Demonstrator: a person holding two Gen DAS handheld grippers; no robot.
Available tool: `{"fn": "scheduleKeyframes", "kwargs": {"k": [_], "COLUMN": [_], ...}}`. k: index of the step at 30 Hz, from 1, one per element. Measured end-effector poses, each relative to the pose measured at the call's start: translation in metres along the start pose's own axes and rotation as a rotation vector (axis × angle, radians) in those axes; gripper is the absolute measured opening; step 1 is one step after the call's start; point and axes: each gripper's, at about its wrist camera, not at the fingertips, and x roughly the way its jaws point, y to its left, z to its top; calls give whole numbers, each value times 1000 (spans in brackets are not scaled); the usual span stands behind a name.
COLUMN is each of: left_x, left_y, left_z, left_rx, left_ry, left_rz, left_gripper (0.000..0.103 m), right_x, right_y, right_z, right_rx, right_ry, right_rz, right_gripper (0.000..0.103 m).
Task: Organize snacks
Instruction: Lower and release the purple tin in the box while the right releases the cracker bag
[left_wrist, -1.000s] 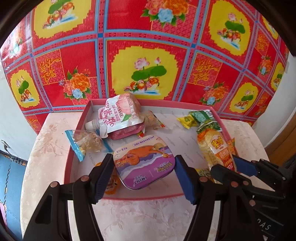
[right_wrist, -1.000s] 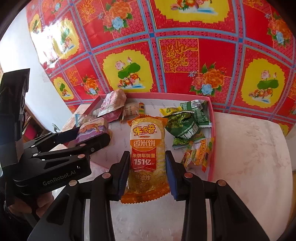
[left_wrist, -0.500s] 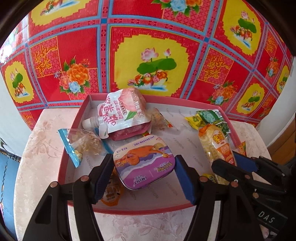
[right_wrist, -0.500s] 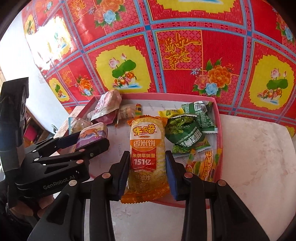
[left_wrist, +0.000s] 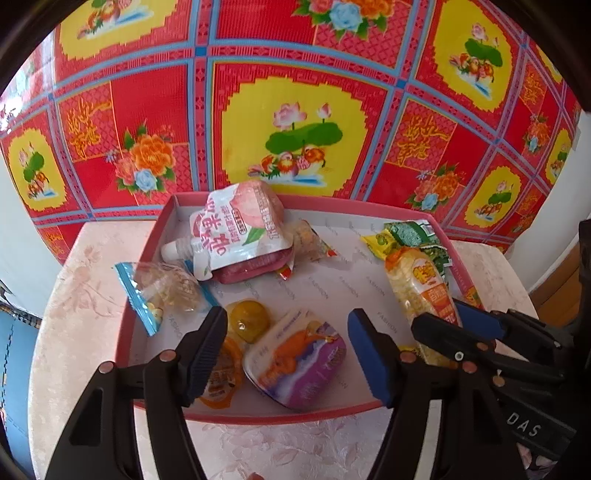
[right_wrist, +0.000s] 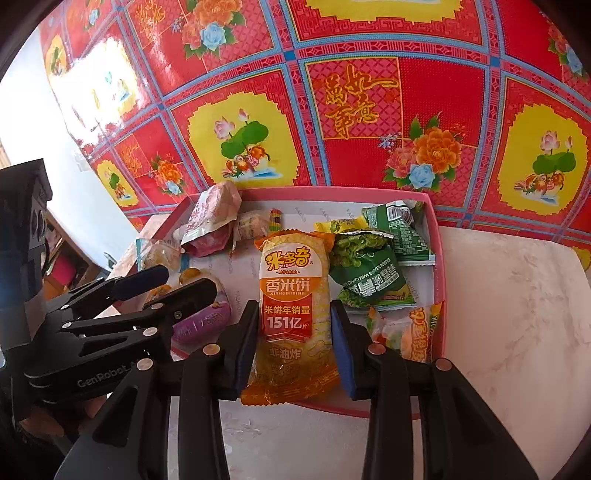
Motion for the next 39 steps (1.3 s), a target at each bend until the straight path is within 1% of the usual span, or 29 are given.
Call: {"fn": "scheduleKeyframes", "kwargs": {"k": [3, 4, 8, 19, 23, 27, 32, 34, 39], "left_x": [-4, -5, -12, -37, -43, -47, -52, -53, -54], "left_y": [1, 2, 3, 6, 7, 6, 5, 5, 3], "left_z": [0, 0, -2, -12, -17, -23, -34, -37, -48], "left_rx": [-6, -8, -16, -19, -31, -32, -26, -29, -34], "left_ry": [-1, 2, 3, -5, 1, 8, 17, 22, 41], "left_rz": [3, 1, -5, 19, 25, 45, 56, 58, 64], "left_gripper": [72, 72, 71, 71, 71, 72, 72, 72, 72], "right_x": [-2, -4, -11, -31, -37, -43, -47, -49, -50], "right_y": [1, 2, 6, 16, 19, 20, 21, 21, 22], "right_z": [-1, -1, -2, -10, -14, -20, -31, -35, -45], "right_rx": [4, 7, 13, 0, 1, 8, 16, 20, 16], "right_ry": [-4, -5, -23, -44, -44, -43, -30, -26, -12], "right_rz": [18, 29, 46, 31, 18, 6, -13, -20, -62], "right_gripper": [48, 48, 49, 49, 50, 56, 57, 59, 61]}}
